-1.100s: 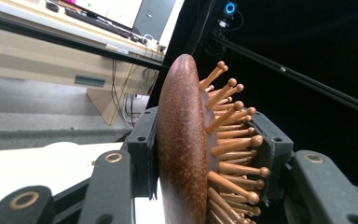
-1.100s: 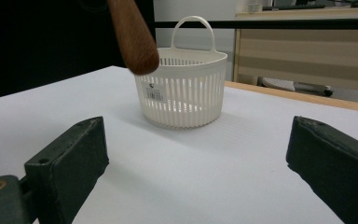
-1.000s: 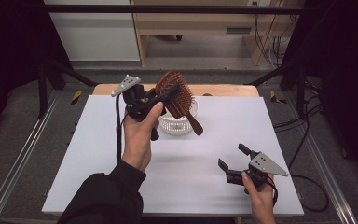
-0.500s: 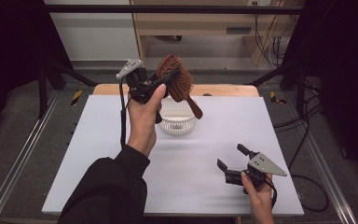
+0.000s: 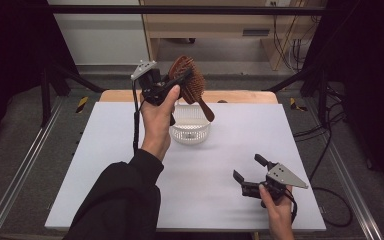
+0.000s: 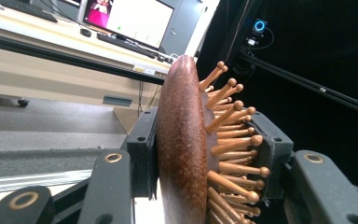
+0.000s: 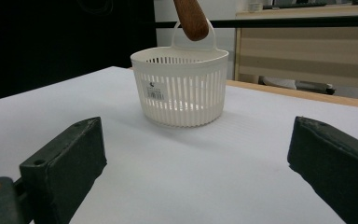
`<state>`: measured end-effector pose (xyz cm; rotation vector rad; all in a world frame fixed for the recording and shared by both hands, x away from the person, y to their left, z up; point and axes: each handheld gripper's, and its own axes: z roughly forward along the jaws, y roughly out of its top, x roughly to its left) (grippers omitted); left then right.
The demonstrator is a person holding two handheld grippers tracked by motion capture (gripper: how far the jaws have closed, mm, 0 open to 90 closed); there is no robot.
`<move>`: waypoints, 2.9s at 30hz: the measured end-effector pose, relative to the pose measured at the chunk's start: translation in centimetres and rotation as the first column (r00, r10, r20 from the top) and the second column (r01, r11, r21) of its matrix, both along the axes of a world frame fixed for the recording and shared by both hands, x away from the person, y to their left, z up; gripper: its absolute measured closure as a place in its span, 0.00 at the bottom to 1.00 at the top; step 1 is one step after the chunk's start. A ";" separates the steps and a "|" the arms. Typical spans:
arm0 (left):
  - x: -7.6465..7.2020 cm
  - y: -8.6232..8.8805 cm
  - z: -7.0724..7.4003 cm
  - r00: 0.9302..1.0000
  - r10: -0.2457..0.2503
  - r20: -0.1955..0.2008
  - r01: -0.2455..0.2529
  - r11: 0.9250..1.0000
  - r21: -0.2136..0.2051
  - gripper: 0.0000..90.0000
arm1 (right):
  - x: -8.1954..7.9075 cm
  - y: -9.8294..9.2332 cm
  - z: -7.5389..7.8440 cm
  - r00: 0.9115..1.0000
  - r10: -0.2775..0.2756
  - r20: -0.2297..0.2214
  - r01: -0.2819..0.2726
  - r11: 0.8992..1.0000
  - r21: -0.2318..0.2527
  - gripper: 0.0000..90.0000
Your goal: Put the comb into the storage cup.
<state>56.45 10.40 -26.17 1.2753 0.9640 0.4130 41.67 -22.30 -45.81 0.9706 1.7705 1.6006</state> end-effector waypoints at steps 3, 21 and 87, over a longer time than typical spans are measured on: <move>0.1 0.2 0.0 1.000 0.008 0.002 -0.008 1.000 0.002 0.57 | 0.0 0.0 0.0 1.000 0.001 0.001 -0.001 1.000 0.001 0.05; 0.4 0.3 -0.2 1.000 0.018 0.005 -0.018 1.000 0.013 0.57 | 0.0 -0.1 0.0 1.000 0.005 0.003 -0.005 1.000 0.010 0.05; 2.0 1.3 -1.7 0.996 0.083 0.025 -0.084 0.996 0.036 0.57 | 0.0 0.0 0.1 0.999 0.010 0.031 -0.010 1.000 0.009 0.05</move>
